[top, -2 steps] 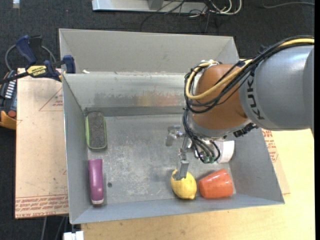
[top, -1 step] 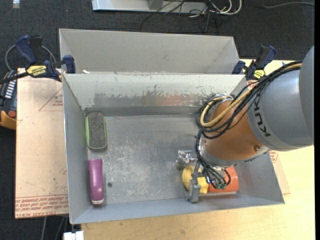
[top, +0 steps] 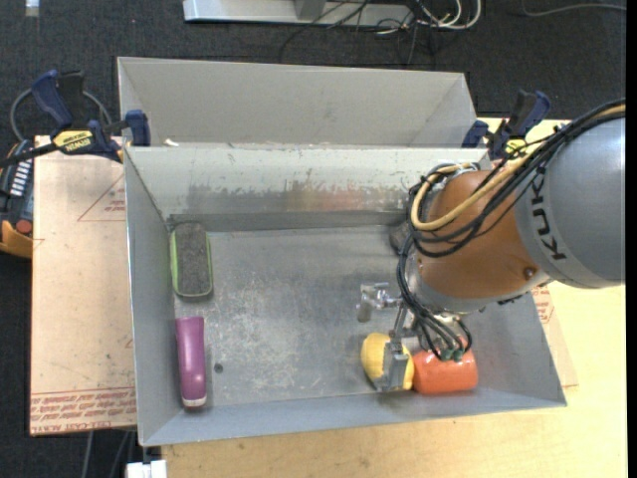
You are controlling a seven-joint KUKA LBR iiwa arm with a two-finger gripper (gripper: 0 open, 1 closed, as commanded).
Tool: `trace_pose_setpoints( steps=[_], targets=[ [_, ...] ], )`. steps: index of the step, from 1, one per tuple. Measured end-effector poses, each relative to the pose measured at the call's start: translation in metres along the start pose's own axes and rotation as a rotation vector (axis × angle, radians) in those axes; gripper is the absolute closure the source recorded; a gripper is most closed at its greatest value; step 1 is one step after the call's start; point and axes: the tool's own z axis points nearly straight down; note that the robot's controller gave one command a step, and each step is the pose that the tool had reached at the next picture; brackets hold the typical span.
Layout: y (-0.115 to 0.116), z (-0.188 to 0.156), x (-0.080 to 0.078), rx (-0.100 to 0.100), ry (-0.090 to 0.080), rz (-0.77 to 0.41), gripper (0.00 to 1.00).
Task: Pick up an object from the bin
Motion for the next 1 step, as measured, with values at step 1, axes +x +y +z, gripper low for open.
trace_pose_setpoints(
  steps=[1],
  targets=[
    [-0.1173, 0.0274, -0.0004, 0.003, -0.001, 0.026, 0.00]
  ],
)
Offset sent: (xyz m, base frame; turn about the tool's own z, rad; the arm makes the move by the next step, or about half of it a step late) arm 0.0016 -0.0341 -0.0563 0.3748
